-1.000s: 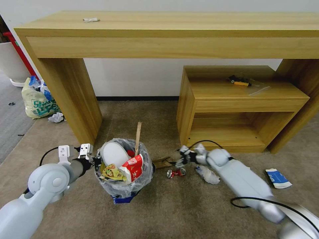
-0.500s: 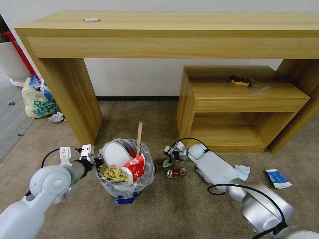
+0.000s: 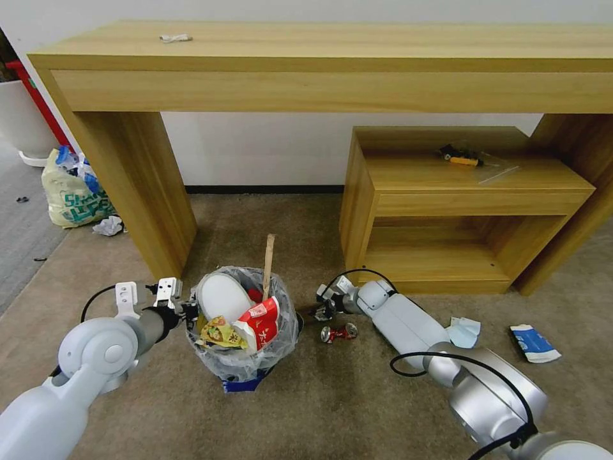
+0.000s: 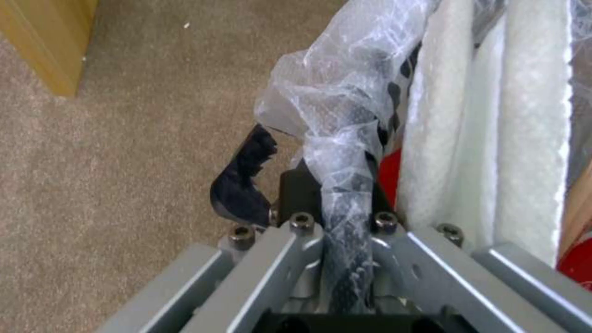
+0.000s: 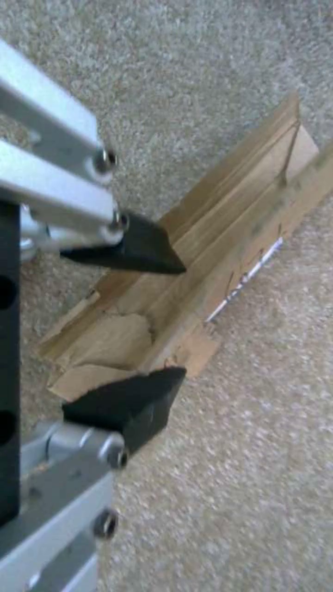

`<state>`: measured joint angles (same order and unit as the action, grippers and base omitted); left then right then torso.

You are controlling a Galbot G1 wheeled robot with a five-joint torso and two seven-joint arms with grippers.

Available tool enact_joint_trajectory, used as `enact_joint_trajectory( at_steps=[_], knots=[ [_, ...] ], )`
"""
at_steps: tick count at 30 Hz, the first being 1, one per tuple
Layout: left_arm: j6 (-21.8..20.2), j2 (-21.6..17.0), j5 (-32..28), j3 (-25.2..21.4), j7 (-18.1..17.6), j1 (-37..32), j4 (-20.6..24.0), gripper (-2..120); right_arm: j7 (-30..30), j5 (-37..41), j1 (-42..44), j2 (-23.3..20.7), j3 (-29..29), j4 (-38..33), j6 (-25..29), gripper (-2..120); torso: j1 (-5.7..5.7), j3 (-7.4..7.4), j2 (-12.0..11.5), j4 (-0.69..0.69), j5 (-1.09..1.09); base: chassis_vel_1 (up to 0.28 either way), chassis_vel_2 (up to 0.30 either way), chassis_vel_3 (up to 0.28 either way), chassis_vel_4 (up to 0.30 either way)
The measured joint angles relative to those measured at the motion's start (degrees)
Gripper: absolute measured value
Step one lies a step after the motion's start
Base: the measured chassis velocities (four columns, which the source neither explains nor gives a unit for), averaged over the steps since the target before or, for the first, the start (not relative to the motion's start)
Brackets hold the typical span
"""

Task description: Pick up the trash bin and place the garbage on the floor into it.

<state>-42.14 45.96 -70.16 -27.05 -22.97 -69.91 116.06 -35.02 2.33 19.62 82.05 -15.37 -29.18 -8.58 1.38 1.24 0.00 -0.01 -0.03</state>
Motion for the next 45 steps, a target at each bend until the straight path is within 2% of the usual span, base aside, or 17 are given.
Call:
enact_joint_trajectory(
  at_steps=[2,5,7,9,11,18,21,26,30,33,34,36,37,40,41,43,45],
  knots=[
    [0.0,-0.1,0.0,0.0,0.0,0.0,0.0,0,0.4,-0.1,0.2,0.1,0.1,0.2,0.0,34,0.0,0.0,0.0,0.0,0.0,0.0,0.0,0.0,0.0],
    [0.0,-0.7,-0.3,0.0,0.1,0.0,0.1,0,1.7,-0.7,0.9,0.6,1.1,1.0,0.1,18,0.0,0.0,0.0,0.0,0.01,0.0,0.0,0.0,0.0],
    [0.0,-0.8,-0.3,0.0,0.2,0.0,0.1,0,2.2,-0.9,1.2,0.7,1.5,1.0,0.1,16,0.0,0.0,0.0,0.0,0.01,0.0,0.0,0.0,0.0],
    [0.0,-1.1,-0.4,0.1,0.3,0.1,0.1,0,4.3,-1.0,2.4,0.6,2.8,0.2,0.1,3,0.0,0.0,0.0,0.0,0.01,0.0,0.0,0.0,0.0],
    [0.0,-1.2,-0.5,0.2,0.3,0.1,0.1,0,5.6,-0.9,3.2,0.3,3.8,-1.0,-0.1,0,0.0,0.0,0.0,0.0,0.01,0.0,0.0,0.0,0.0],
    [0.0,-1.6,-0.4,0.5,0.9,0.2,-0.1,0,12.9,1.3,8.2,-2.4,8.2,-9.2,-0.9,0,0.0,0.0,0.0,-0.01,0.01,0.0,0.0,0.0,0.0],
    [0.0,-2.3,-0.3,0.6,1.1,0.2,-0.2,0,16.6,5.1,11.3,-3.9,10.1,-15.1,-1.0,0,0.0,0.0,0.0,-0.01,0.01,0.0,0.0,0.0,0.0],
    [0.0,-2.6,-0.3,0.8,1.1,0.1,-0.3,0,19.9,8.2,13.2,-4.1,12.5,-18.5,1.0,0,0.0,0.0,0.0,0.0,0.01,0.0,0.0,0.0,0.0],
    [0.0,-2.7,-0.3,1.1,1.0,0.0,-0.4,0,22.5,12.3,15.5,-5.3,14.2,-24.6,1.5,0,0.0,0.0,0.0,0.01,0.01,0.0,0.0,0.0,0.0],
    [0.0,-3.2,-0.4,1.8,0.9,0.3,-0.6,0,24.1,15.8,18.9,-7.1,17.5,-35.5,0.8,0,0.0,0.0,0.0,-0.01,0.01,0.0,0.0,0.0,0.0],
    [0.0,-3.2,-0.4,1.8,0.9,0.3,-0.6,0,24.1,15.8,18.9,-7.1,17.5,-35.5,0.8,0,0.0,0.0,0.0,-0.01,0.01,0.0,0.0,0.0,0.0],
    [0.0,-3.4,-0.6,2.0,0.8,0.7,-0.8,0,24.6,18.2,20.3,-7.9,19.9,-44.0,-0.3,0,0.0,0.0,0.0,-0.02,0.0,0.0,0.0,0.0,0.0],
    [0.0,-3.4,-0.6,2.0,0.8,0.7,-0.8,0,24.6,18.2,20.3,-7.9,19.9,-44.0,-0.3,0,0.0,0.0,0.0,-0.02,0.0,0.0,0.0,0.0,0.0],
    [0.0,-3.6,-1.1,1.7,-0.2,0.3,-0.7,0,24.6,21.3,20.7,-8.6,21.6,-53.5,-1.9,0,0.0,0.0,0.0,0.02,0.0,0.0,0.0,0.0,0.0],
    [0.0,-3.6,-1.1,1.7,-0.2,0.3,-0.7,0,24.6,21.3,20.7,-8.6,21.6,-53.5,-1.9,0,0.0,0.0,0.0,0.02,0.0,0.0,0.0,0.0,0.0],
    [0.0,-3.5,-1.5,1.7,-0.9,0.4,-0.5,0,24.9,24.3,21.4,-9.7,21.9,-60.7,-3.3,0,0.0,0.0,0.0,0.01,0.02,0.0,0.0,0.0,0.0],
    [0.0,-3.3,-1.6,1.7,-1.2,0.5,-0.5,0,25.1,25.8,21.9,-10.6,21.9,-64.7,-4.4,0,0.0,0.0,0.0,0.0,0.01,0.0,0.0,0.0,0.0]
  ],
)
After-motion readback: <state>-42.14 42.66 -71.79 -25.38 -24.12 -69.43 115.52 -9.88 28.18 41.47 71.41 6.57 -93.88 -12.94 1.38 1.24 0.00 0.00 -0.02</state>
